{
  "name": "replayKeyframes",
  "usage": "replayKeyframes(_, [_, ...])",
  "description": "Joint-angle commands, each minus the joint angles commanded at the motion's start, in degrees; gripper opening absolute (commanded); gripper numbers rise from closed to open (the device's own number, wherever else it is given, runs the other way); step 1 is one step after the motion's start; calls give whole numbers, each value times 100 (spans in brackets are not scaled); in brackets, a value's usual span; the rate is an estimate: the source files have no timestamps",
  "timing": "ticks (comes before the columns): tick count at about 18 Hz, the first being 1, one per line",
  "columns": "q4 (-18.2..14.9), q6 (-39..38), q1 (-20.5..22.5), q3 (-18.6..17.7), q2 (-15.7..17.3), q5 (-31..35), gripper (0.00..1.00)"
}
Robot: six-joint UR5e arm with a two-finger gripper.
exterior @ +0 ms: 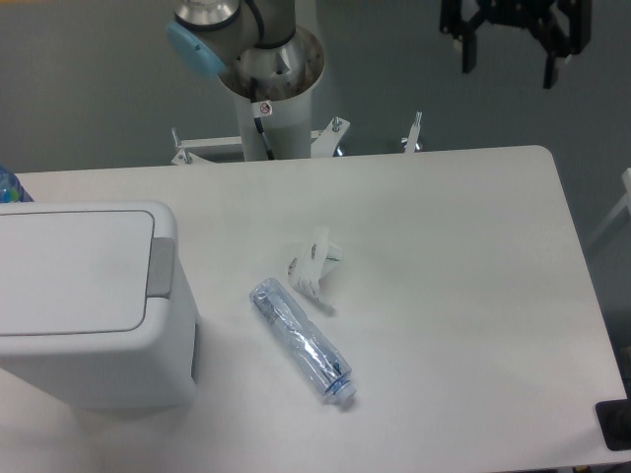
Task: Open the trash can
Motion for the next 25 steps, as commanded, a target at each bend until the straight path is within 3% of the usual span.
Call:
replayKeyframes(2, [131, -561, -202, 17, -96, -17, 100])
replayKeyframes(7, [843, -2363, -932, 0, -404, -70, 100])
replayKeyframes(12, [879, -3445, -1423, -70, -562, -114, 100])
replayKeyframes(16, [888, -4394, -1679, -211, -563, -605, 100])
replayKeyframes(19, [993, -4642, -1837, -448, -545, -747, 100])
replayKeyframes(25, [1151, -5213, -2180, -527, -668, -1072, 100])
